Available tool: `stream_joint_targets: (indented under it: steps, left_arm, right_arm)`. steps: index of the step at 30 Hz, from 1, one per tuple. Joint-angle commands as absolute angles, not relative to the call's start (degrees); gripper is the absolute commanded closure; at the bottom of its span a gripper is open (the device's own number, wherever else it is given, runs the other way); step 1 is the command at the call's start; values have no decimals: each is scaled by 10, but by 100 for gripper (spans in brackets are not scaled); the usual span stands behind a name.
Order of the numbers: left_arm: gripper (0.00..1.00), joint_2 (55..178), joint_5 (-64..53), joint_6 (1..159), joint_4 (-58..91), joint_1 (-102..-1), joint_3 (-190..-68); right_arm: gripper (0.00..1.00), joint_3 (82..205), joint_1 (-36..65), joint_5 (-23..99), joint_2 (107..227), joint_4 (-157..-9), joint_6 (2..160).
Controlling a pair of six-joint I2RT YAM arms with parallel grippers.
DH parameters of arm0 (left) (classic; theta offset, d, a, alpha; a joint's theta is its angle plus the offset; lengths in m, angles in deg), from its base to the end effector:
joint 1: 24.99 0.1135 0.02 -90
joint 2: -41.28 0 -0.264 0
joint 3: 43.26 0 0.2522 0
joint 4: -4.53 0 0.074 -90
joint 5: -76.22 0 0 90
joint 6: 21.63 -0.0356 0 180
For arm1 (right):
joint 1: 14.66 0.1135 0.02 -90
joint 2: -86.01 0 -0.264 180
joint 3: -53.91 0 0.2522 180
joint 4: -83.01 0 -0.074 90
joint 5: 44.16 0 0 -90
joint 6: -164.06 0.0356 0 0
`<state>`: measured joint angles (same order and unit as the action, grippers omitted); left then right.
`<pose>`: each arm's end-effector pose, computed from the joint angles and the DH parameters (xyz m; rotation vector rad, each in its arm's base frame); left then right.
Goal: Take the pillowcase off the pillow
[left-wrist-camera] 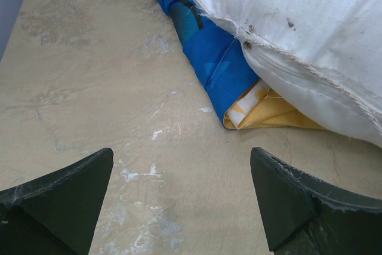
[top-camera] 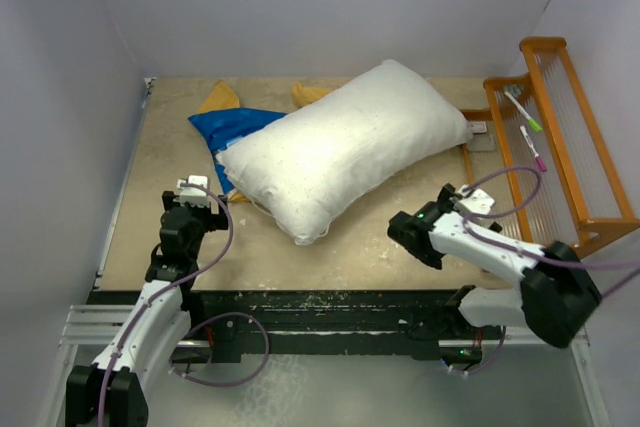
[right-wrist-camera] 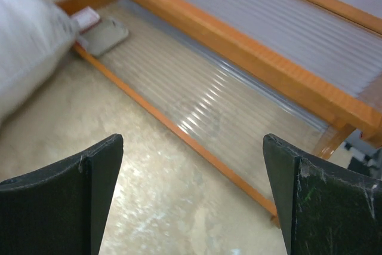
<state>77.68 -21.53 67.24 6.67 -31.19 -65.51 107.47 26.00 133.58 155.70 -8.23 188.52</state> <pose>0.1565 -0.0122 0.1779 0.0245 1.8528 0.0639 0.1379 0.0716 0.2181 0.8116 1.4206 -0.5433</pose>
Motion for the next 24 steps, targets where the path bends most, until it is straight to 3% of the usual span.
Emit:
stream_joint_targets:
  steps: [1,12,24]
  left_arm:
    - [1,774,-215,670,35,-315,-650]
    - [1,774,-215,671,34,-315,-651]
    - [1,790,-196,662,31,-315,-656]
  right_arm:
    - [0,1046,275,1374,1645,-67,1972]
    - [0,1063,299,1390,1798,-65,2009]
    - [0,1082,298,1375,1833,-69,2000]
